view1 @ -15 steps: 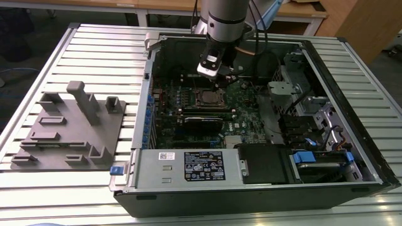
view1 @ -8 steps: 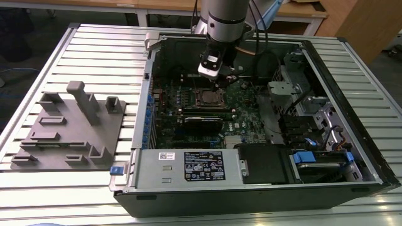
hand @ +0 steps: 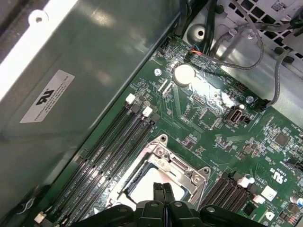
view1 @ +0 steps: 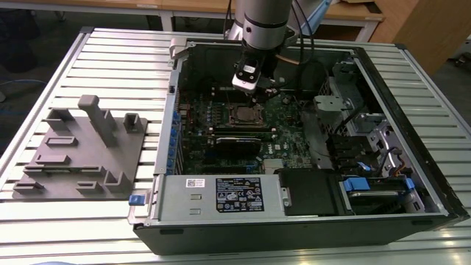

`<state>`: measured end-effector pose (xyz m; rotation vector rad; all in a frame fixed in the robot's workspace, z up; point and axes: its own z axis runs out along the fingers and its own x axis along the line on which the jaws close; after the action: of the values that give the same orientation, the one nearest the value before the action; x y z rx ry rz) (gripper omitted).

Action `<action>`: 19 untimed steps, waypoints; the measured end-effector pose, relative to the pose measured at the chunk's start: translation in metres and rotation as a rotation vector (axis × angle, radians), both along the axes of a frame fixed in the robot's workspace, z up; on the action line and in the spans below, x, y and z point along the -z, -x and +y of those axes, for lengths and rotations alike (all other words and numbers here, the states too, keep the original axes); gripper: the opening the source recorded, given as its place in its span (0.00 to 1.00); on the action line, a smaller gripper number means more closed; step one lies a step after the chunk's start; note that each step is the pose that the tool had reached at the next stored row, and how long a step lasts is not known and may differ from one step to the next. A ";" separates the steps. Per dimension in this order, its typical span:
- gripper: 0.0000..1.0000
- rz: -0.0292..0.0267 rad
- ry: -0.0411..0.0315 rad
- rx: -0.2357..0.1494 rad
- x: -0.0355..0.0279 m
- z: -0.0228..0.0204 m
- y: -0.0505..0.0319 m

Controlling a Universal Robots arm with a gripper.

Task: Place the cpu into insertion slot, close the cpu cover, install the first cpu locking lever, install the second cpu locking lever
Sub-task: 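Close the cpu cover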

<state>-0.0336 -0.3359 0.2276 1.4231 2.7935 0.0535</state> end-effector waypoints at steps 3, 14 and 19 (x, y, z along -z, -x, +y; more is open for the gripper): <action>0.10 0.0000 0.0000 0.000 0.0000 0.0000 0.0000; 0.10 0.0000 0.0000 -0.032 0.0015 0.0000 0.0004; 0.10 0.0000 -0.0001 -0.037 0.0020 0.0000 0.0005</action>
<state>-0.0341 -0.3359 0.2256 1.3714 2.8200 0.0538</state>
